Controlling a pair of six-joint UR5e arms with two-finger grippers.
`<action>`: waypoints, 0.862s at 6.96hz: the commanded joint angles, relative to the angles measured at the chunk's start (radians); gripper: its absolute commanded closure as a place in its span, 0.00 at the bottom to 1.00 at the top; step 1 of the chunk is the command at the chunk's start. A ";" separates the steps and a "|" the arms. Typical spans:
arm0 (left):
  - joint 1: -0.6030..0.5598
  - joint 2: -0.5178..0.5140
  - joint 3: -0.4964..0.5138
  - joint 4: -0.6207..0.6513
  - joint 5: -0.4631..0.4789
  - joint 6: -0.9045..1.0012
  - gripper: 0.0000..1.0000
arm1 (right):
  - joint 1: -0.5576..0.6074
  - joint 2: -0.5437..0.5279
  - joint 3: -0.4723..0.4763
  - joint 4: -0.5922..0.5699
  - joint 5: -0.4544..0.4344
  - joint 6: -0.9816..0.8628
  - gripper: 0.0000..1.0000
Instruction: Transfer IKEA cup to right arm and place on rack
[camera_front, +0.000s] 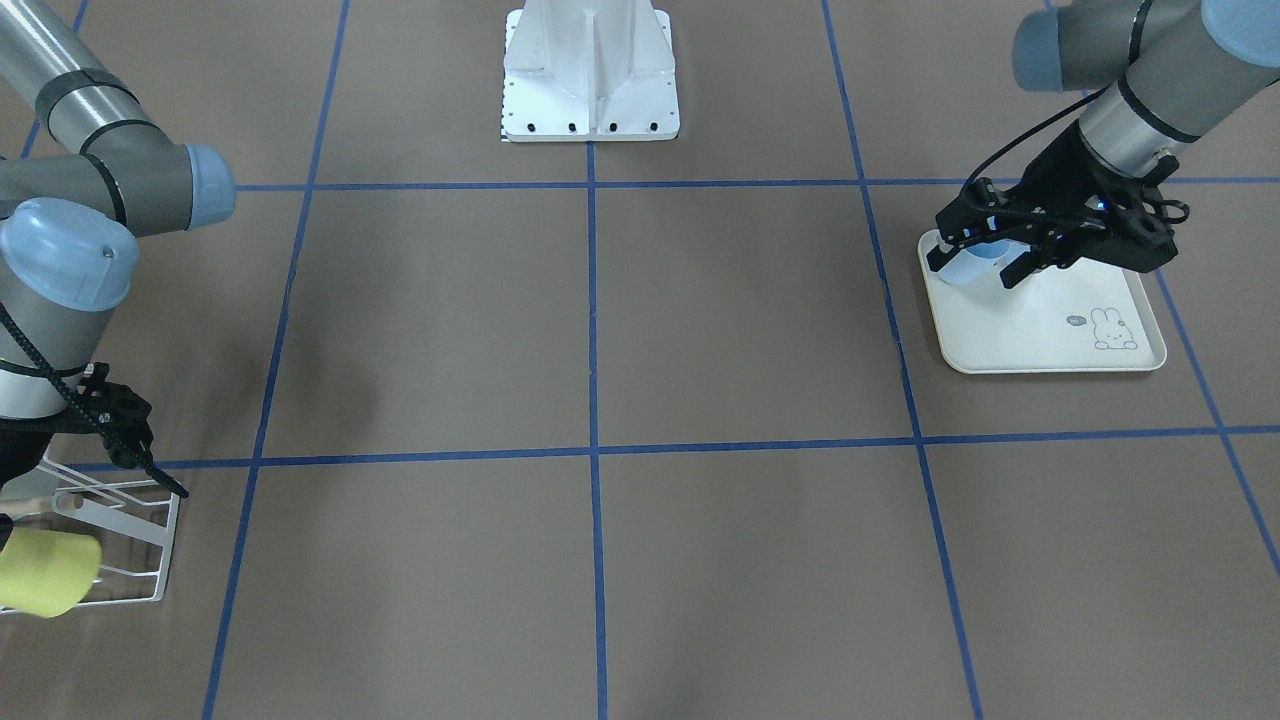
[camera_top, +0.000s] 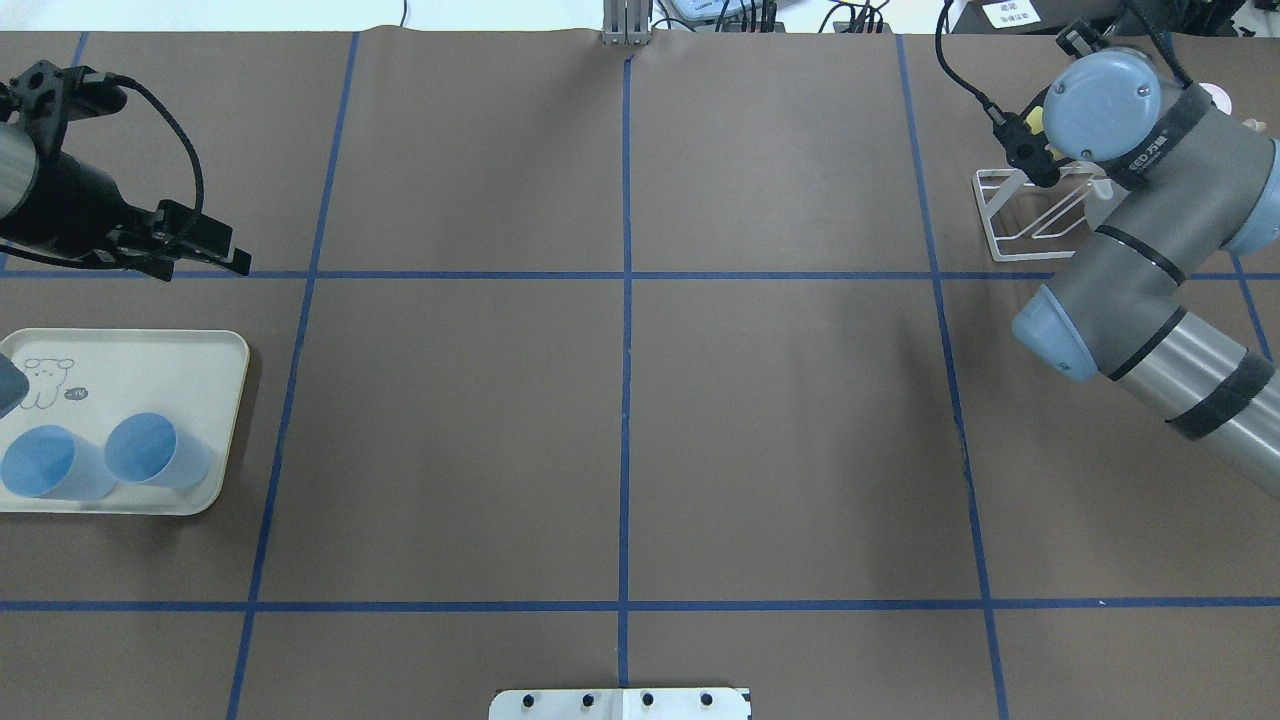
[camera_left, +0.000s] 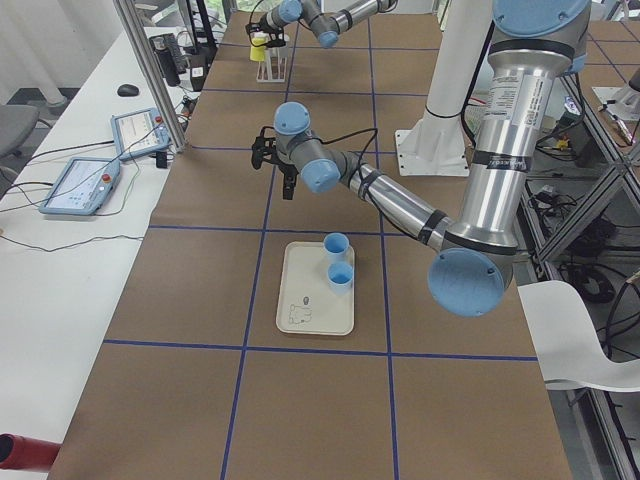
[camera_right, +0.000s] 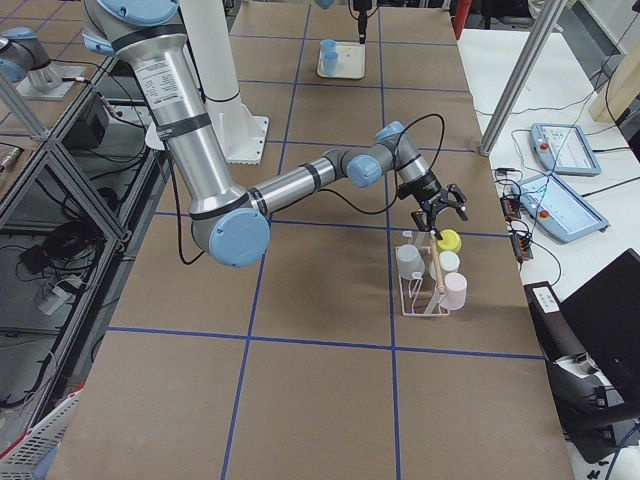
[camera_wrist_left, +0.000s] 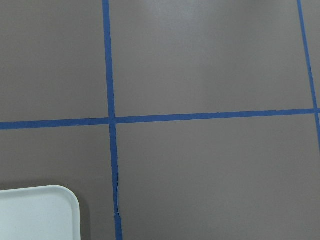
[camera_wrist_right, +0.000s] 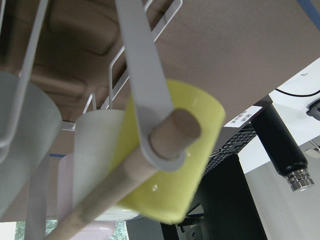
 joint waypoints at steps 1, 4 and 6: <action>0.000 -0.001 -0.001 -0.002 -0.001 -0.019 0.00 | -0.001 0.004 0.001 0.001 0.000 0.000 0.01; -0.002 0.000 -0.003 -0.003 0.000 -0.020 0.00 | 0.013 0.066 0.012 -0.010 0.049 0.041 0.01; -0.003 0.014 -0.006 -0.008 0.008 -0.017 0.00 | 0.037 0.074 0.071 -0.011 0.207 0.232 0.01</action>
